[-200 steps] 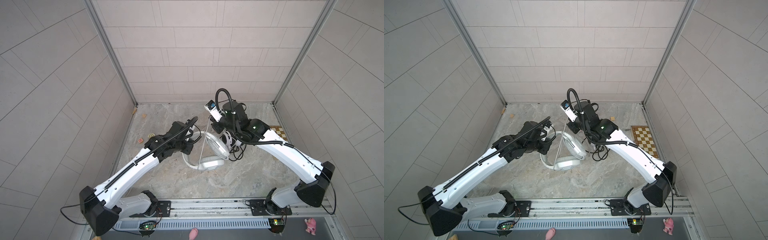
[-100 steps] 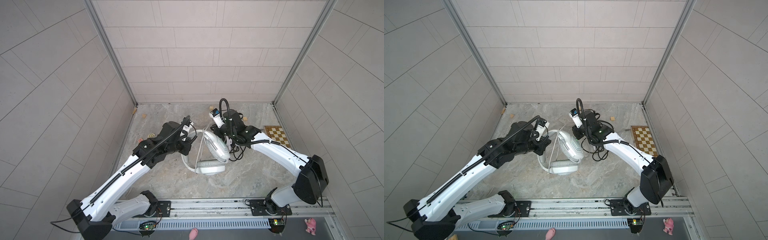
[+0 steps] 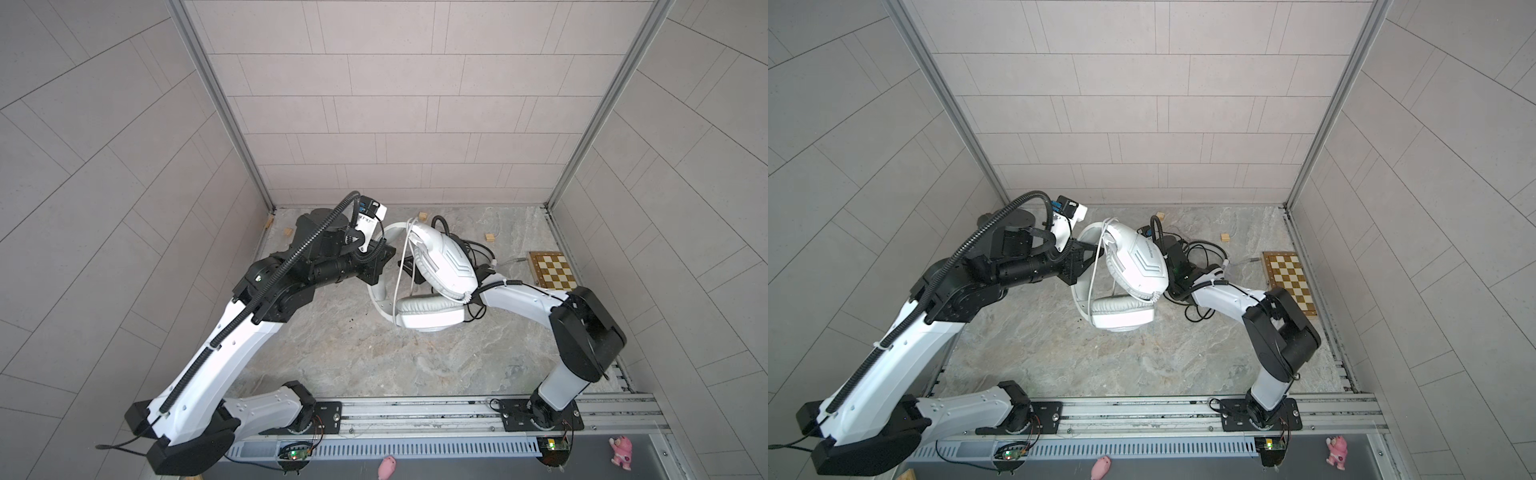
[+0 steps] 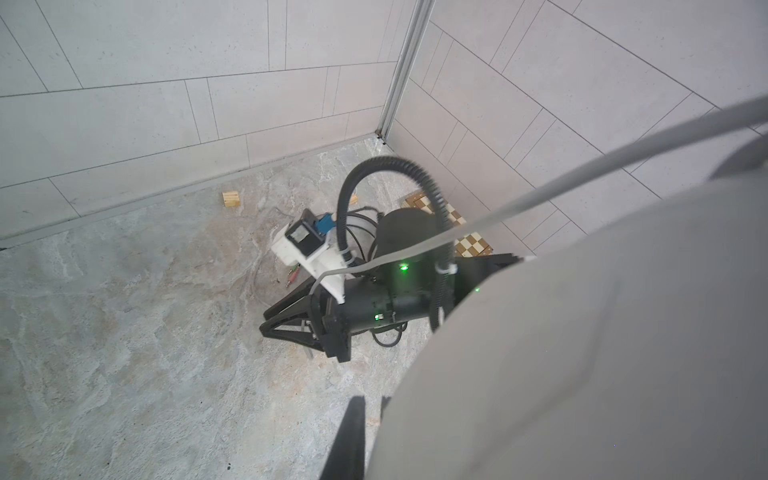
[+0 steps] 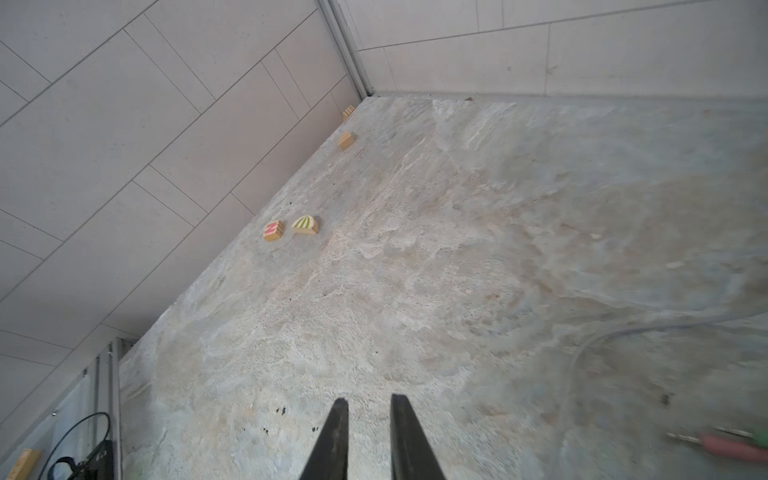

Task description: Wrap the headphones

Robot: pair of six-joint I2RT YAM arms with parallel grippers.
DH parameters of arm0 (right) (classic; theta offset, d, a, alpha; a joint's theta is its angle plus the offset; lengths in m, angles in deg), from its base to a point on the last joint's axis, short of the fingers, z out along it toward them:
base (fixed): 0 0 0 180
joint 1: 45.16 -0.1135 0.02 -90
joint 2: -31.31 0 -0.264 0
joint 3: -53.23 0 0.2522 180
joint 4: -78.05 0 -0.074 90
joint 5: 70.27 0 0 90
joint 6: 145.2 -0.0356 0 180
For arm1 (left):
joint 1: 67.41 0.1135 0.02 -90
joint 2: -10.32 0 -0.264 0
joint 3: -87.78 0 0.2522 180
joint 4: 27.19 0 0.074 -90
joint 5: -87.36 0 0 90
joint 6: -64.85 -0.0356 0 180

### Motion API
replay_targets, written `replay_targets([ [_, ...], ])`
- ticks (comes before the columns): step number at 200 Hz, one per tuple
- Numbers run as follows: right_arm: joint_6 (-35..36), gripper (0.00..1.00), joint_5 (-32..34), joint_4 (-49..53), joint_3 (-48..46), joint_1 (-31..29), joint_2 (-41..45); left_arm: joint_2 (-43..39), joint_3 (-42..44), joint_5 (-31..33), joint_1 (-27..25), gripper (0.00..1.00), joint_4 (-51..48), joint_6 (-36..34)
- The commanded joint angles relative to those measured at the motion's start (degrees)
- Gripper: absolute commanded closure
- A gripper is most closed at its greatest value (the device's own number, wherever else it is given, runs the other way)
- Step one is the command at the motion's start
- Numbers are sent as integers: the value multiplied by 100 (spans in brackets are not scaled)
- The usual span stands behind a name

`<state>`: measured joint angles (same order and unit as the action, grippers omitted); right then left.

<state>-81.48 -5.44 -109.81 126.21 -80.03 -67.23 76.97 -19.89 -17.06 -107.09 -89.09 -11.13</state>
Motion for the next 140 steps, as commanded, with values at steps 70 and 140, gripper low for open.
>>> replay_targets([
  [70, -1139, 87, -466, -2118, -1287, -401, -112, 95, -762, 491, 1085, 100, 229, 1129],
  [140, -163, 92, 665, -401, -2238, -1384, 1825, 916, -576, 452, 2841, 100, 795, 2511],
])
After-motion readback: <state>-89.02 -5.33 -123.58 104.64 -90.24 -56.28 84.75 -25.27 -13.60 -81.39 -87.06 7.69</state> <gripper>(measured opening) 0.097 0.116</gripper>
